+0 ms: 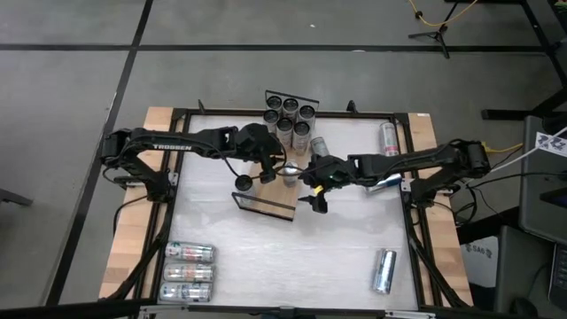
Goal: Place canned beverage on shelf
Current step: Adjust the silver soda can
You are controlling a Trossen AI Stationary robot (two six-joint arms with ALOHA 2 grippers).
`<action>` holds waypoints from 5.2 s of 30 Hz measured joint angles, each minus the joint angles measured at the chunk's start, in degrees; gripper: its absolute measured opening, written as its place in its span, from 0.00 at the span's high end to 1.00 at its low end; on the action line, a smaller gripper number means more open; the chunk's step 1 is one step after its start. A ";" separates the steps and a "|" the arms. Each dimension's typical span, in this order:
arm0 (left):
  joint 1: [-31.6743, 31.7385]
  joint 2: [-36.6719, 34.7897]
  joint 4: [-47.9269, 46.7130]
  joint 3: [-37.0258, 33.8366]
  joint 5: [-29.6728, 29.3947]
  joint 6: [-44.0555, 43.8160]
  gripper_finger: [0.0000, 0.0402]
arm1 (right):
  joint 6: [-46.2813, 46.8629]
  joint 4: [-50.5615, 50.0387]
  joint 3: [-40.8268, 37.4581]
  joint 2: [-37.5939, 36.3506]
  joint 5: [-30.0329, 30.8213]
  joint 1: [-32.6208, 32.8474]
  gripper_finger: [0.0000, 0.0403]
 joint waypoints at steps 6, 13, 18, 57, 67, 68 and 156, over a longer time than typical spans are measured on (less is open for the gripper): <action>-0.78 0.00 -0.08 0.00 0.34 0.01 0.80 | -0.02 0.21 -0.04 0.45 0.44 -1.16 0.15; -1.38 -0.03 -0.95 0.01 -0.17 0.01 0.80 | 0.11 1.61 -0.04 0.45 0.35 -2.60 0.15; -1.38 -0.09 -1.17 0.02 -0.36 0.01 0.80 | 0.13 1.77 -0.04 0.45 0.36 -2.97 0.15; -4.35 -0.04 -5.68 0.09 0.62 -0.38 0.80 | -1.46 2.79 -0.04 0.38 4.17 -3.04 0.15; -5.20 -0.39 -5.92 0.02 0.38 -0.25 0.80 | -1.46 2.44 0.00 0.36 4.05 -2.93 0.15; -5.20 -0.51 -5.95 0.02 0.14 -0.25 0.80 | -1.44 2.26 0.00 0.36 4.05 -2.93 0.15; -8.00 2.61 11.19 0.09 -7.71 -1.29 0.27 | -2.82 -14.59 2.45 -15.95 4.27 -2.93 0.15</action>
